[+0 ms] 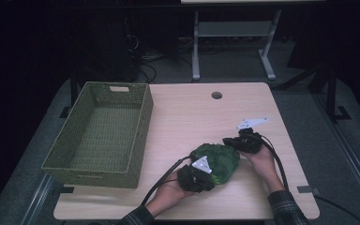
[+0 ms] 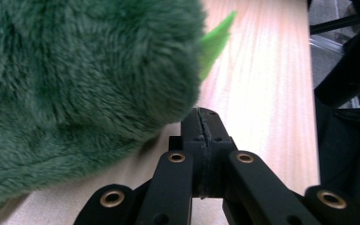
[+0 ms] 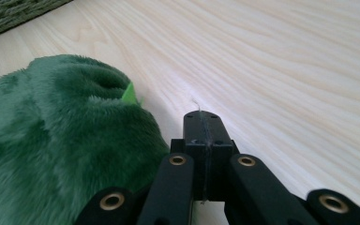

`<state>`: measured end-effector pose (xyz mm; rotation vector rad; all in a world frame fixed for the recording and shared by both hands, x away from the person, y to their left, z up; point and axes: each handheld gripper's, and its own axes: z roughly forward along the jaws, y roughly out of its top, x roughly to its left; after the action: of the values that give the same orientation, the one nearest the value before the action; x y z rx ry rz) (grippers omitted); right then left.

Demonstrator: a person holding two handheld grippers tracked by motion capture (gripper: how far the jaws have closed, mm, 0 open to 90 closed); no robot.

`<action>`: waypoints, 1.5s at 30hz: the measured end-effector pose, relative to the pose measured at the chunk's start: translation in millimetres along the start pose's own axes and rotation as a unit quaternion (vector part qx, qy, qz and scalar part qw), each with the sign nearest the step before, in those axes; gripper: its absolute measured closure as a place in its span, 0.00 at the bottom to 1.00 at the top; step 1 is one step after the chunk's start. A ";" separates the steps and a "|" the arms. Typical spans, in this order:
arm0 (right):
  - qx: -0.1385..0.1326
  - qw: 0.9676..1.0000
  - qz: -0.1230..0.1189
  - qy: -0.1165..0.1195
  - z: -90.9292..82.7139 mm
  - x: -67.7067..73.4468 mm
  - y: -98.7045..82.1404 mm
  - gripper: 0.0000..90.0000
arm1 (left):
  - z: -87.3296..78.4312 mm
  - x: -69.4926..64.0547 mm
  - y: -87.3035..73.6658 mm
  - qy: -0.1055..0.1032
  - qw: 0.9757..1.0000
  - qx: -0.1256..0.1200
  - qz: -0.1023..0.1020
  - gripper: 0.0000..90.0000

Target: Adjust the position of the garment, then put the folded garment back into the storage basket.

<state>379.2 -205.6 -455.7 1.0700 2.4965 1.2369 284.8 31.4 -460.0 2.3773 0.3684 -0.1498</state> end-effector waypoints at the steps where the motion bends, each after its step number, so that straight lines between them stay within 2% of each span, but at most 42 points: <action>1: 0.007 1.000 -0.004 0.004 3.3 0.2 -0.2 1.00 | 0.7 1.7 -0.4 0.002 1.000 0.000 -0.001 1.00; 7: 0.015 0.999 0.008 0.028 5.7 1.4 -3.3 1.00 | 1.6 9.9 -2.1 0.014 1.000 -0.001 -0.011 1.00; 11: 0.019 0.999 0.005 0.031 4.4 3.1 -4.3 1.00 | -1.8 13.9 -3.4 0.021 1.000 0.000 -0.010 1.00; 17: 0.030 0.999 -0.001 0.042 3.1 8.0 -6.9 1.00 | -10.7 21.1 -6.5 0.032 0.999 -0.006 -0.020 1.00; 24: 0.035 0.999 -0.005 0.041 -6.8 15.9 -15.4 1.00 | -19.6 30.3 -10.4 0.045 0.999 -0.008 -0.025 1.00; 25: 0.039 0.998 0.002 0.044 -8.8 17.5 -16.6 1.00 | -21.1 31.8 -10.9 0.047 0.999 -0.008 -0.026 1.00; 29: 0.037 0.998 -0.006 0.044 -16.4 24.1 -21.7 1.00 | -26.2 37.0 -12.4 0.055 0.998 -0.010 -0.030 1.00; 33: 0.047 0.998 -0.013 0.044 -22.4 31.2 -28.1 1.00 | -31.0 43.8 -13.0 0.076 0.997 -0.009 -0.027 1.00; 36: 0.047 0.998 -0.013 0.049 -28.5 37.7 -33.0 1.00 | -33.5 50.8 -13.7 0.082 0.996 -0.016 -0.036 1.00; 41: 0.050 0.997 -0.023 0.051 -35.1 49.0 -39.9 1.00 | -33.9 56.3 -13.7 0.086 0.995 -0.016 -0.038 1.00; 43: 0.047 0.997 -0.027 0.048 -36.8 50.1 -42.4 1.00 | -36.2 57.2 -14.2 0.087 0.996 -0.010 -0.032 1.00; 45: 0.038 0.998 -0.026 0.038 -40.7 49.9 -44.0 0.99 | -38.8 56.7 -15.7 0.087 0.995 -0.013 -0.037 1.00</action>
<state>302.0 -216.2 -453.9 0.9868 2.6304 1.1981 334.2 81.2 -453.3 2.3596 0.5385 0.0292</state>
